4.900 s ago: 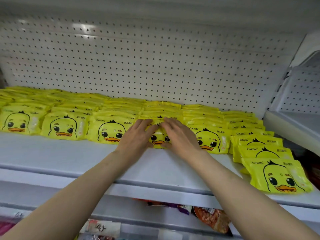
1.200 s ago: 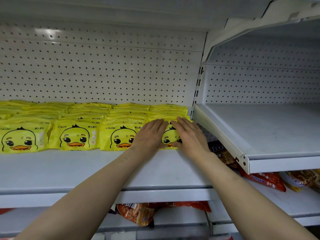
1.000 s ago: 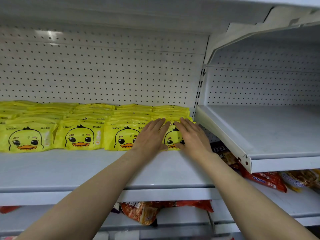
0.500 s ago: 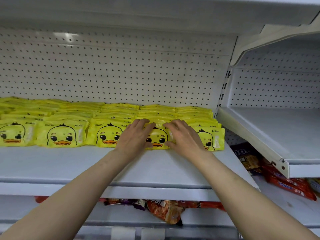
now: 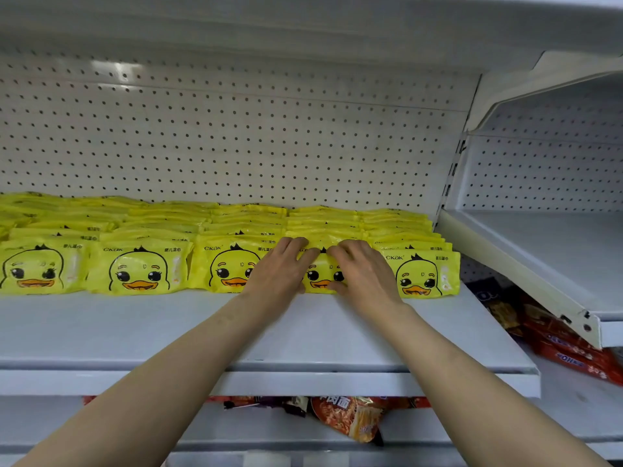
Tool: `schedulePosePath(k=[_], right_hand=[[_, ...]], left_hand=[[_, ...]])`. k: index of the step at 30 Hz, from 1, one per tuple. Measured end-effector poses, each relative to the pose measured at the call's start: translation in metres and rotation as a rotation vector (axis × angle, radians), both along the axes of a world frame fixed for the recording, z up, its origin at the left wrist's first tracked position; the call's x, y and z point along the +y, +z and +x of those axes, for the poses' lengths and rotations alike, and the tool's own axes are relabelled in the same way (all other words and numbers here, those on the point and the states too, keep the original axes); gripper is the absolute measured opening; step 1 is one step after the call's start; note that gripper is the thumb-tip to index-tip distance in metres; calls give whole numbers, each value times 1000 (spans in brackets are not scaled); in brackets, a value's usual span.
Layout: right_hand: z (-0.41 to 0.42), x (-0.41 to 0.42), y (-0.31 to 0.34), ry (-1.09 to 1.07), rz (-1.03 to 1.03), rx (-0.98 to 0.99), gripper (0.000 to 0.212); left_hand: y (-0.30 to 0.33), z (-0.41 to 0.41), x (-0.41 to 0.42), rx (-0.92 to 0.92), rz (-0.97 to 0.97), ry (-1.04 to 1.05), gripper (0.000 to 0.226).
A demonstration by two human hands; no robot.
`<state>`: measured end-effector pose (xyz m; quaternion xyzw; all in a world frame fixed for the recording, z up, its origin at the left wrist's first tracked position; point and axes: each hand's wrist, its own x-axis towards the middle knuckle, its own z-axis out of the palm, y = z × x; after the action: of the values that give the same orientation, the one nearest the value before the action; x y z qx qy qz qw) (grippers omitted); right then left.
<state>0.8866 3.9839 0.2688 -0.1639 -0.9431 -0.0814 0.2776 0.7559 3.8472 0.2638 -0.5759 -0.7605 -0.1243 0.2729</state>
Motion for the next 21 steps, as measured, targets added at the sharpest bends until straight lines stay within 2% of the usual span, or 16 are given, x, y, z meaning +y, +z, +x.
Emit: schedulePosePath(k=[7, 14, 21], right_hand=[[-3, -4, -9, -61, 33, 75, 69], [0, -10, -13, -79, -21, 38, 72], [-4, -18, -14, -121, -70, 58, 67]], left_hand=[[-5, -6, 2, 44, 11, -36, 82], [-8, -15, -4, 19, -11, -97, 89], [-8, -18, -3, -15, -26, -105, 85]])
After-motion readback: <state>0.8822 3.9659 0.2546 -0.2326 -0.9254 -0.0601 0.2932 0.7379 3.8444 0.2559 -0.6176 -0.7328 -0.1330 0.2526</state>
